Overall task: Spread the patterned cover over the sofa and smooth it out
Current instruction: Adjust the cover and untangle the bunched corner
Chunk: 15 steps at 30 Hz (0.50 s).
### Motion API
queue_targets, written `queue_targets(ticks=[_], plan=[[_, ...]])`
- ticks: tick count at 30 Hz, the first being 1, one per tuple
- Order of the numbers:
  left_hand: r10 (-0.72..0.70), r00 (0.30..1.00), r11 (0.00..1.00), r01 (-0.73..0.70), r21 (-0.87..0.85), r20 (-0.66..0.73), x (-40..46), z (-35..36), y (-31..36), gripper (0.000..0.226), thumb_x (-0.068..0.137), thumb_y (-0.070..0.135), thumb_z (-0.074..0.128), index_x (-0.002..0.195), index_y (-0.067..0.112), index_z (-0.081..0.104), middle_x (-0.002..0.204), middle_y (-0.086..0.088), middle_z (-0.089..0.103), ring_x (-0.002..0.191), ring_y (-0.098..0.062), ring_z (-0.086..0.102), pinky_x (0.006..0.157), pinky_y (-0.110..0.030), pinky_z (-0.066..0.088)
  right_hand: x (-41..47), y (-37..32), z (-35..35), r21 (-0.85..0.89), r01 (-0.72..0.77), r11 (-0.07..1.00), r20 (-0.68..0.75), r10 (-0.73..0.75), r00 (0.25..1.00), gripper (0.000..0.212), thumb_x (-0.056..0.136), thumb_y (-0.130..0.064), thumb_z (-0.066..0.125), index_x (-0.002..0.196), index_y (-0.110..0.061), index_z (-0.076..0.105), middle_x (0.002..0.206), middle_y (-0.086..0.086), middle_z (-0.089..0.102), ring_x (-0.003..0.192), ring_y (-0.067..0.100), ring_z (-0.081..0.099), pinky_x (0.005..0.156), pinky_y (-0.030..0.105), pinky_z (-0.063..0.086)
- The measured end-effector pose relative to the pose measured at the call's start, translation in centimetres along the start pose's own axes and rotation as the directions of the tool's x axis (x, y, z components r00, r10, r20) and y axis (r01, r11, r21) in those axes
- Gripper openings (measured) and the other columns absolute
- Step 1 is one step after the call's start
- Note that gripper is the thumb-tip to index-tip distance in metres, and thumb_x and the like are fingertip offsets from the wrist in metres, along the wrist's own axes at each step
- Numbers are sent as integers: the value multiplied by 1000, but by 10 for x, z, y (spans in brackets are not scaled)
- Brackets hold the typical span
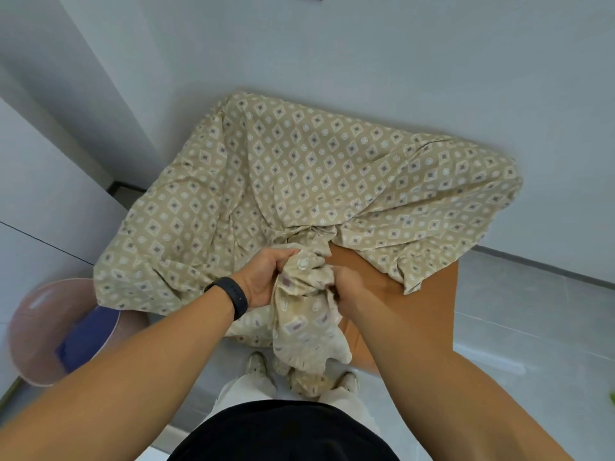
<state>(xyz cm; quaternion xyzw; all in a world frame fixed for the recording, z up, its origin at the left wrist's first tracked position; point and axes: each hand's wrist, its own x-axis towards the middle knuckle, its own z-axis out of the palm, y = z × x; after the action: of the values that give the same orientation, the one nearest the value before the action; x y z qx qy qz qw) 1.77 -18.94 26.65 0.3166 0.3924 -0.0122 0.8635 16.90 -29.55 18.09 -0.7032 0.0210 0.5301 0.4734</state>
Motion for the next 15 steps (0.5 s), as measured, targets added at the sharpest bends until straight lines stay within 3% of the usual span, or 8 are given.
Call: queue_targets(ticks=[3, 4, 5, 6, 7, 11, 13, 15], plan=[[44, 957, 931, 65, 359, -286, 17, -22, 1, 16, 70, 8, 48, 83, 12, 55, 85, -11, 51, 67, -24, 48, 66, -32, 44, -31, -25, -5, -70, 230, 971, -334, -240, 911, 41, 105, -26, 48, 138, -5, 56, 123, -5, 60, 121, 27, 61, 106, 48, 48], [77, 937, 868, 105, 486, -340, 19, -22, 2, 14, 72, 12, 51, 86, 13, 53, 86, -11, 48, 68, -23, 45, 63, -33, 40, -44, -31, -5, -125, 351, 928, -385, -372, 845, 37, 107, -29, 47, 131, -5, 59, 123, 10, 66, 113, 21, 62, 101, 47, 48], [137, 927, 826, 87, 557, -348, 21, -16, 4, 10, 81, 17, 54, 90, 14, 53, 88, -9, 49, 72, -23, 46, 63, -35, 41, -57, -36, -5, -182, 485, 856, -369, -516, 773, 27, 108, -29, 47, 113, -9, 64, 136, 6, 45, 93, 15, 62, 87, 46, 47], [188, 926, 828, 31, 560, -328, 22, -6, 6, 10, 90, 25, 55, 94, 16, 55, 92, -7, 54, 76, -24, 51, 68, -39, 49, -69, -40, -5, -241, 600, 763, -305, -647, 699, 25, 108, -27, 48, 88, -18, 59, 81, -5, 59, 70, 9, 53, 72, 41, 43], [196, 940, 857, -25, 515, -280, 24, 6, 11, 17, 96, 34, 54, 98, 18, 59, 96, -6, 60, 79, -24, 57, 78, -43, 55, -80, -43, -5, -312, 684, 660, -212, -750, 627, 33, 108, -26, 49, 75, -24, 46, 69, -20, 36, 60, 8, 42, 65, 36, 36], [42, 998, 918, -17, 396, -56, 30, 50, 35, 54, 93, 70, 53, 104, 21, 75, 77, -12, 66, 73, -24, 67, 78, -39, 62, -86, -45, -10, -537, 797, 277, 143, -901, 410, 42, 105, -24, 51, 70, -37, 31, 60, -15, 38, 57, 8, 36, 67, 33, 29], [17, 996, 882, 27, 471, -88, 44, 60, 39, 52, 89, 54, 69, 122, 13, 67, 87, -18, 63, 75, -32, 61, 77, -44, 60, -89, -43, -18, -581, 802, 136, 259, -903, 341, 40, 104, -22, 52, 71, -34, 33, 60, -13, 35, 59, 8, 37, 68, 34, 29], [130, 977, 859, -27, 511, -167, 53, 69, 37, 48, 90, 15, 61, 134, 1, 49, 81, -16, 55, 67, -28, 55, 62, -38, 48, -91, -39, -31, -570, 811, 127, 324, -873, 364, 41, 106, -25, 51, 68, -26, 35, 58, -9, 35, 57, 10, 36, 63, 33, 28]])
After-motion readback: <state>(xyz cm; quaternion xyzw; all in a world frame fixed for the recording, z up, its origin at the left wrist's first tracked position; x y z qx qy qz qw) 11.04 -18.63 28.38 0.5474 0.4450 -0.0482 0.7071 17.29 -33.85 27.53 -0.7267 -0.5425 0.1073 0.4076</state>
